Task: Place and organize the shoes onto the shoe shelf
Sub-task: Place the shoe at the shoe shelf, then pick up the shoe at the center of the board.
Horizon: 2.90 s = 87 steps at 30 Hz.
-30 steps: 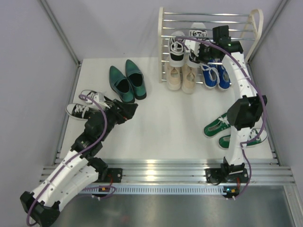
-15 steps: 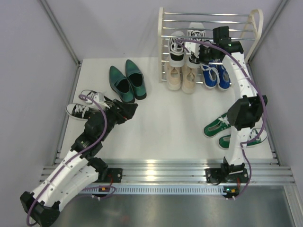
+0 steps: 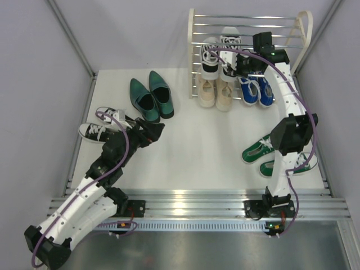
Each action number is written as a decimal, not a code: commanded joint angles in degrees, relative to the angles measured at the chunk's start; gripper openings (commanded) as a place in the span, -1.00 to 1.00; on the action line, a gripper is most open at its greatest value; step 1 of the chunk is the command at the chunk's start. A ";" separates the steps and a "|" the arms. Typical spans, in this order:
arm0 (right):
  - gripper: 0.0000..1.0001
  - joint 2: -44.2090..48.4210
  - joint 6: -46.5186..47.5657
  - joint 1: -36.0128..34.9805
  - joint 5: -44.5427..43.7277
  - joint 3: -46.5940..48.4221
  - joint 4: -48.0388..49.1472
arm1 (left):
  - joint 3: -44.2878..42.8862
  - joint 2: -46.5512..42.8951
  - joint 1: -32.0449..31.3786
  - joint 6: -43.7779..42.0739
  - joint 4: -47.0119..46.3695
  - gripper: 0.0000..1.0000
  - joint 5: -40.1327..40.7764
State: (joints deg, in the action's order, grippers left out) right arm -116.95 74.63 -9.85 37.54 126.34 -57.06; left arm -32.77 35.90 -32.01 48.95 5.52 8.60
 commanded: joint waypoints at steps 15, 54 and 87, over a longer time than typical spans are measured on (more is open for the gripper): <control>-0.50 4.44 0.96 1.06 2.71 0.48 6.08 | 0.52 -0.39 0.19 0.53 -3.85 0.86 0.01; 0.81 51.80 -47.92 13.98 14.67 -63.92 18.91 | -24.94 39.40 21.89 7.31 14.70 0.73 -7.37; 0.78 54.81 -35.69 13.19 18.62 -64.12 4.95 | -38.61 51.25 26.91 -18.53 13.65 -1.00 -6.31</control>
State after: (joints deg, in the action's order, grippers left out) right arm -61.23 35.92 4.08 52.86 57.91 -48.90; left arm -72.82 101.75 -4.99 33.56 23.51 4.08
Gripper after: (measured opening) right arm 0.896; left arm 0.058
